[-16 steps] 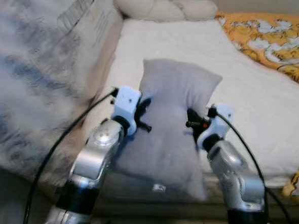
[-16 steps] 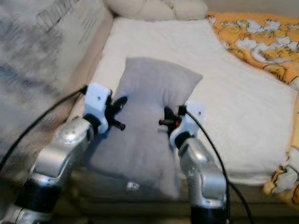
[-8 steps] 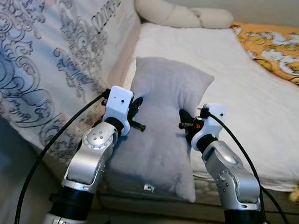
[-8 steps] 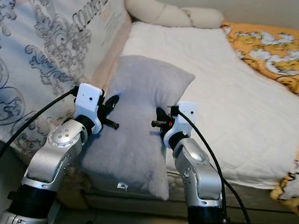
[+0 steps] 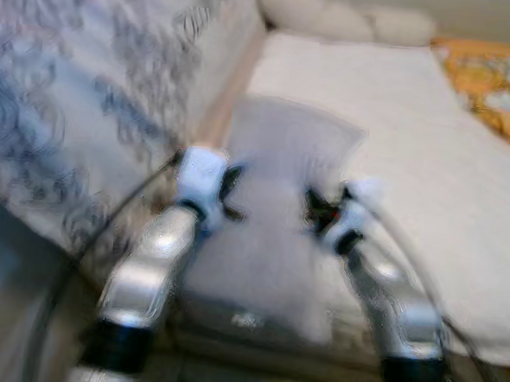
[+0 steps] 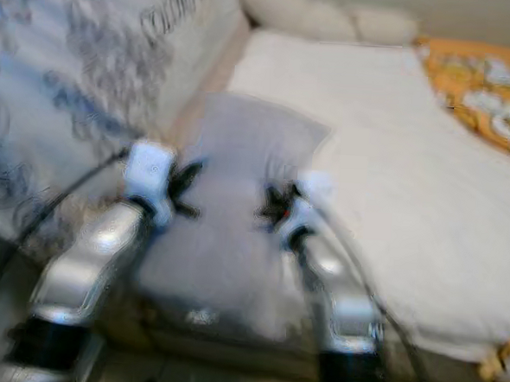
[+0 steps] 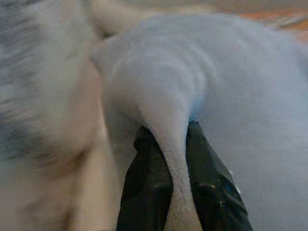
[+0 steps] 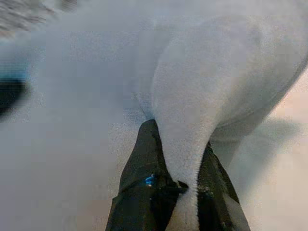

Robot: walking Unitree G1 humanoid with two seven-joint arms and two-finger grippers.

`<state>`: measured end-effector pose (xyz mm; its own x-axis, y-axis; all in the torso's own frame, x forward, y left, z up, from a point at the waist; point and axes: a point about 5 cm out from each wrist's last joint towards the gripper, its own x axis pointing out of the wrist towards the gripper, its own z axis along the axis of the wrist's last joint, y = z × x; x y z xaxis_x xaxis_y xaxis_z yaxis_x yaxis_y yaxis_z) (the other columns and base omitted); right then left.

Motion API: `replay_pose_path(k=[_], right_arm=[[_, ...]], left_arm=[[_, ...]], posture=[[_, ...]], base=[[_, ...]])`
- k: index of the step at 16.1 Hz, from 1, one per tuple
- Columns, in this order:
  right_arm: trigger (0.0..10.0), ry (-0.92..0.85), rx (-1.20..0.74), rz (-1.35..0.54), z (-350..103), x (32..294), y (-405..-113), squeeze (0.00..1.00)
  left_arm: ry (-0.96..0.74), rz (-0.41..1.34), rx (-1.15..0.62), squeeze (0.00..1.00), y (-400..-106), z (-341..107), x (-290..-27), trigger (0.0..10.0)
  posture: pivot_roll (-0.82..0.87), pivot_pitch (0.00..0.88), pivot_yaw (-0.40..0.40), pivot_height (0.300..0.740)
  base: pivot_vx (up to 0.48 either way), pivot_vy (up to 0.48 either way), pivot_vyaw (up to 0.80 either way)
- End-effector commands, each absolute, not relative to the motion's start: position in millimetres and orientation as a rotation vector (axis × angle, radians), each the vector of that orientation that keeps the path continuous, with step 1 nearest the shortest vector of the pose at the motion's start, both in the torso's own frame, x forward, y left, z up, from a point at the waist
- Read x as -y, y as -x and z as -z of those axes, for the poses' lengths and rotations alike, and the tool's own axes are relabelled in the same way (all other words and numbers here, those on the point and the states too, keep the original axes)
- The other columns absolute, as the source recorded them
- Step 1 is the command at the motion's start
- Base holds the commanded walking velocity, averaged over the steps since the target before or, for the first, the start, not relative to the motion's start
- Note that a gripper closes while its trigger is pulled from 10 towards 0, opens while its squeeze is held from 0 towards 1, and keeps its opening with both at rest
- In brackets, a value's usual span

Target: Clean up the room

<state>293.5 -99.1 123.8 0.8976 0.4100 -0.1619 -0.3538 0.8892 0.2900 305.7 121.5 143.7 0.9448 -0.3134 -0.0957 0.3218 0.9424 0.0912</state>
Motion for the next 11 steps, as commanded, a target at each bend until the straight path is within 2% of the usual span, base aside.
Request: replay_pose_path(k=[1, 3, 5, 7, 9, 11], right_arm=[[10.0, -0.236, -0.200, -0.349, -126, 116, -295, 0.00], [10.0, -0.207, -0.206, -0.398, -125, 112, -293, 0.00], [10.0, -0.156, -0.204, -0.443, -125, 108, -290, 0.00], [10.0, -0.218, -0.215, -0.431, -124, 108, -290, 0.00], [10.0, -0.191, -0.225, -0.435, -121, 109, -290, 0.00], [10.0, -0.185, -0.229, -0.430, -120, 112, -289, 0.00]], left_arm=[[-0.099, 0.340, -0.009, 0.00, -308, -159, -113, 10.0], [-0.100, 0.342, -0.010, 0.00, -307, -160, -113, 10.0], [-0.103, 0.339, -0.010, 0.00, -307, -160, -116, 10.0], [-0.109, 0.332, -0.013, 0.00, -307, -160, -120, 10.0], [-0.131, 0.327, -0.019, 0.00, -308, -159, -125, 10.0], [-0.144, 0.348, -0.021, 0.00, -309, -160, -125, 10.0]], posture=[[0.02, 0.000, 0.006, 0.740], [0.03, 0.000, 0.006, 0.740], [0.03, 0.000, 0.006, 0.740], [0.03, 0.000, 0.003, 0.740], [0.03, 0.000, 0.006, 0.740], [0.03, 0.000, 0.013, 0.740]], base=[[0.368, 0.000, 0.00], [0.364, 0.000, 0.00], [0.366, 0.000, 0.80], [0.364, 0.000, 0.00], [0.364, 0.000, 0.00], [0.000, 0.000, 0.00]])
